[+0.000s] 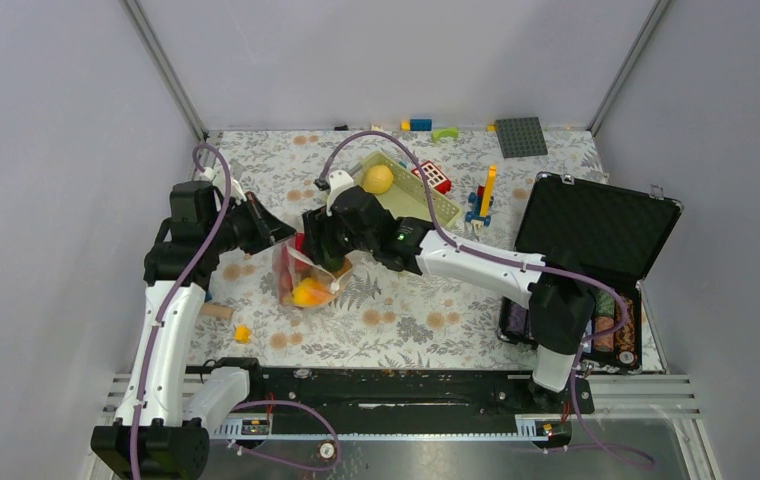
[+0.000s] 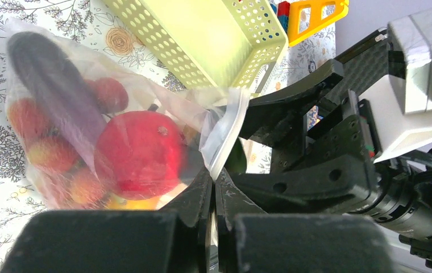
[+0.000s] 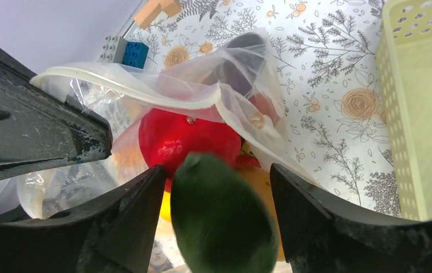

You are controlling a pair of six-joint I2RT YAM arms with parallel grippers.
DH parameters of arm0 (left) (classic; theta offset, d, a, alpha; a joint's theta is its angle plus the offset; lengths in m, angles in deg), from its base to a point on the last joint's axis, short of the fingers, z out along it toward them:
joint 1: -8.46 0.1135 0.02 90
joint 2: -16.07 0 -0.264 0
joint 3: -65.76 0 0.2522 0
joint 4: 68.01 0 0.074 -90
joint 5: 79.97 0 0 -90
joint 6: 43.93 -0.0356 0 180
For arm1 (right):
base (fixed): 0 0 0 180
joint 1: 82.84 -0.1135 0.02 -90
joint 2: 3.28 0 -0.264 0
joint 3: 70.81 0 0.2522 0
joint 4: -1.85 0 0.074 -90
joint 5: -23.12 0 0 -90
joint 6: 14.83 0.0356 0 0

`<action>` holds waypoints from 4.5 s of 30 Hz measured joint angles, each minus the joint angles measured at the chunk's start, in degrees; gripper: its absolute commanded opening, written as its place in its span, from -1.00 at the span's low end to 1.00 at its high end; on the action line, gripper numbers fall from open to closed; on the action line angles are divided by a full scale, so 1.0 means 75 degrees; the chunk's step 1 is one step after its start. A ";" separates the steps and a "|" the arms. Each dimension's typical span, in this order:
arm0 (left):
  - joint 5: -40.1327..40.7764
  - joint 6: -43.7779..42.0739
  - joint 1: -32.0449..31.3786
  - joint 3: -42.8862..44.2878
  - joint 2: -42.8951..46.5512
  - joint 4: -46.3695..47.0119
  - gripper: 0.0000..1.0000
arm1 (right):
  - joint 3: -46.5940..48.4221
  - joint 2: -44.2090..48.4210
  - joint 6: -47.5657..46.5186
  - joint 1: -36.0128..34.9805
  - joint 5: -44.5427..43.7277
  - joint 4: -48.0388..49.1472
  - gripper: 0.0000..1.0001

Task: Place the food in the zip-top bag and seal the zipper
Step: Place the fake vegetable in the zipper food storage bag, then adjust the zipper food storage bag at the center of the board, then pick up the fake fruit from the bin.

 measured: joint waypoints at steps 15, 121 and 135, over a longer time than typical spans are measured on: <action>0.0146 0.0006 0.0000 -0.0009 0.0032 0.0006 -1.00 | 0.0187 0.0093 -0.0638 -0.0119 -0.0178 -0.0586 0.99; 0.5423 0.1180 -0.2541 0.1000 -0.0729 -0.1422 -1.00 | 0.3110 -0.0560 0.0006 0.0254 0.0198 -0.4768 0.23; 0.5339 0.0842 -0.2541 0.0740 -0.0460 -0.1174 -1.00 | 0.1772 0.0985 -0.0044 0.1682 0.0318 -0.2550 0.99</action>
